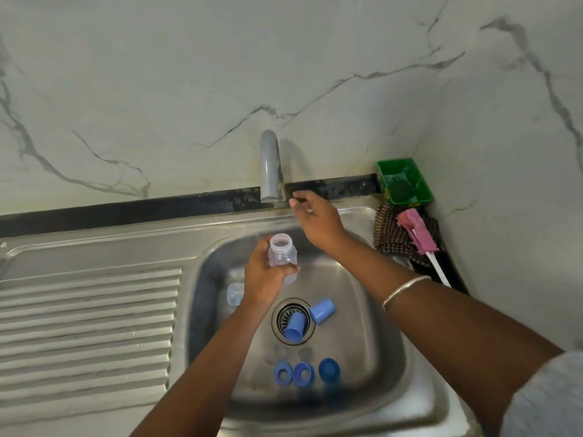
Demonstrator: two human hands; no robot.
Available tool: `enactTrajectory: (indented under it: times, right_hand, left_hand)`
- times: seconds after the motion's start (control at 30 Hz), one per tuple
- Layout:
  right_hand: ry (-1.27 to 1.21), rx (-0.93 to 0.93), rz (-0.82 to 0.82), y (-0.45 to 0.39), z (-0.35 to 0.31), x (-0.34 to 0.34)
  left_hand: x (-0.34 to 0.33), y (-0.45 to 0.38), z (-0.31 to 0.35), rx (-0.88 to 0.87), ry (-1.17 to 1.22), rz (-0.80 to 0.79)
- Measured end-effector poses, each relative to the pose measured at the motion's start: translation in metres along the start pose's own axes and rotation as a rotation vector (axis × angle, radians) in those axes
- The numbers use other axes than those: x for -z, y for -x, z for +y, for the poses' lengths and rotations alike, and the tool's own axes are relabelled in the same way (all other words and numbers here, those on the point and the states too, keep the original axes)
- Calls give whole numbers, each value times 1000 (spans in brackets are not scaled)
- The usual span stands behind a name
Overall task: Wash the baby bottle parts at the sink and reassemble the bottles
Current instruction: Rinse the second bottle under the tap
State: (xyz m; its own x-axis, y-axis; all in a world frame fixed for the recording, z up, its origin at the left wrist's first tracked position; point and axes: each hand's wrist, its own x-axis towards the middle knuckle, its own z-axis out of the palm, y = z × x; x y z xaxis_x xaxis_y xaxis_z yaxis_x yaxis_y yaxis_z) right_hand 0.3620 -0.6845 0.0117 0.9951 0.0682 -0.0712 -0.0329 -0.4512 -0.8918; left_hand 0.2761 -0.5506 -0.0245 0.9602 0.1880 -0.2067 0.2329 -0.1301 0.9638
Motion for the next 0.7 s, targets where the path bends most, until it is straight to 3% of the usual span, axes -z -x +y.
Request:
enactTrajectory:
  times: [0.17, 0.37, 0.6, 0.7]
  right_hand:
    - [-46, -1, -98, -27, -7, -15]
    - [-94, -149, -183, -45, -16, -25]
    - [255, -46, -220, -61, -13, -32]
    - [254, -30, -206, -63, -12, -37]
  left_hand:
    - [2, -10, 4, 32, 57, -4]
    - [6, -19, 8, 41, 143, -10]
    - [6, -21, 5, 19, 179, -55]
    - [6, -22, 2, 17, 180, -62]
